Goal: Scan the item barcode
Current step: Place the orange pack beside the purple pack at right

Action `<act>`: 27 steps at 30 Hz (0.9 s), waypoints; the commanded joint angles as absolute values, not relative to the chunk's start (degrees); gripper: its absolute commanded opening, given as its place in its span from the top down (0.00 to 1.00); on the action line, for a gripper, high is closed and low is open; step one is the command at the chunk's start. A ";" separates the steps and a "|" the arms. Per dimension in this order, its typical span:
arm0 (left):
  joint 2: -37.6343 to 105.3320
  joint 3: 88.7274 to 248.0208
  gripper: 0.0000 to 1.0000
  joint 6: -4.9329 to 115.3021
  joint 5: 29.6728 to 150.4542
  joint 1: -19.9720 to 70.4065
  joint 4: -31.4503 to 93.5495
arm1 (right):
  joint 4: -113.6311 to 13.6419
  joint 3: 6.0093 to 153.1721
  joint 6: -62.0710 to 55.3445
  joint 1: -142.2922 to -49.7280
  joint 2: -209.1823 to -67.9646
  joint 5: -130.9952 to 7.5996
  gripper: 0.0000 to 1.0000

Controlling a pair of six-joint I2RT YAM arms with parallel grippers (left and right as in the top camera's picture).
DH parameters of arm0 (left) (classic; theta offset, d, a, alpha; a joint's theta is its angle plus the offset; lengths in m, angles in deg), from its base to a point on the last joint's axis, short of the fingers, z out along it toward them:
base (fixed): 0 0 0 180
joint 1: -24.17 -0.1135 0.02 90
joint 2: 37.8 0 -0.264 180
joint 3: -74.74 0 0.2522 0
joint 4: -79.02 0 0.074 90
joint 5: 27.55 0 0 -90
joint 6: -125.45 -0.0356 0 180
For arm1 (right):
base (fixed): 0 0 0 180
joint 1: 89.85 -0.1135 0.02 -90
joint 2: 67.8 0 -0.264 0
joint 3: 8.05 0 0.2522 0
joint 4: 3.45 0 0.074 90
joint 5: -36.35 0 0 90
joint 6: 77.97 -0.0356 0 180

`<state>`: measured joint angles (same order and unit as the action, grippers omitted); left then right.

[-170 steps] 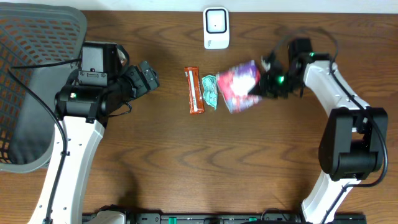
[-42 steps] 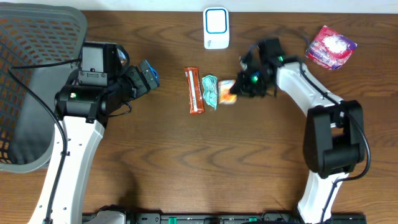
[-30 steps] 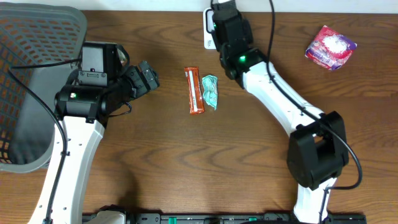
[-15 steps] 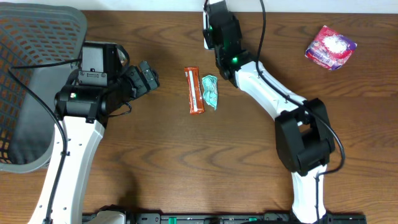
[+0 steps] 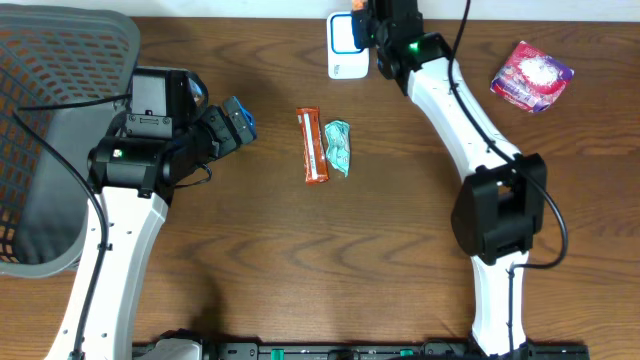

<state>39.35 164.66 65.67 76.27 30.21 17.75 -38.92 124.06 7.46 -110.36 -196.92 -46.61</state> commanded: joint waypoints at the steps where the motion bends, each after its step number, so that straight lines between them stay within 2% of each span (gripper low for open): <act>1: 39.13 164.75 0.02 65.75 76.38 29.97 17.71 | -40.15 124.58 6.52 -110.69 -202.04 -46.89 0.99; 7: 39.13 164.75 0.03 65.75 76.36 29.97 17.71 | -42.01 125.61 7.02 -109.79 -199.74 -32.29 0.99; 12: 39.13 164.75 0.02 65.75 76.36 29.97 17.71 | -52.41 125.85 10.43 -101.77 -195.50 -15.72 0.99; 14: 39.13 164.75 0.02 65.75 76.36 29.97 17.71 | -57.28 125.83 10.43 -98.05 -195.39 -13.40 0.99; 20: 39.13 164.75 0.02 65.75 76.36 29.97 17.71 | -71.40 125.68 10.30 -82.58 -195.41 -26.56 0.99; 27: 39.13 164.75 0.02 65.75 76.36 29.97 17.71 | -74.90 124.50 7.11 -69.88 -195.43 -39.79 0.99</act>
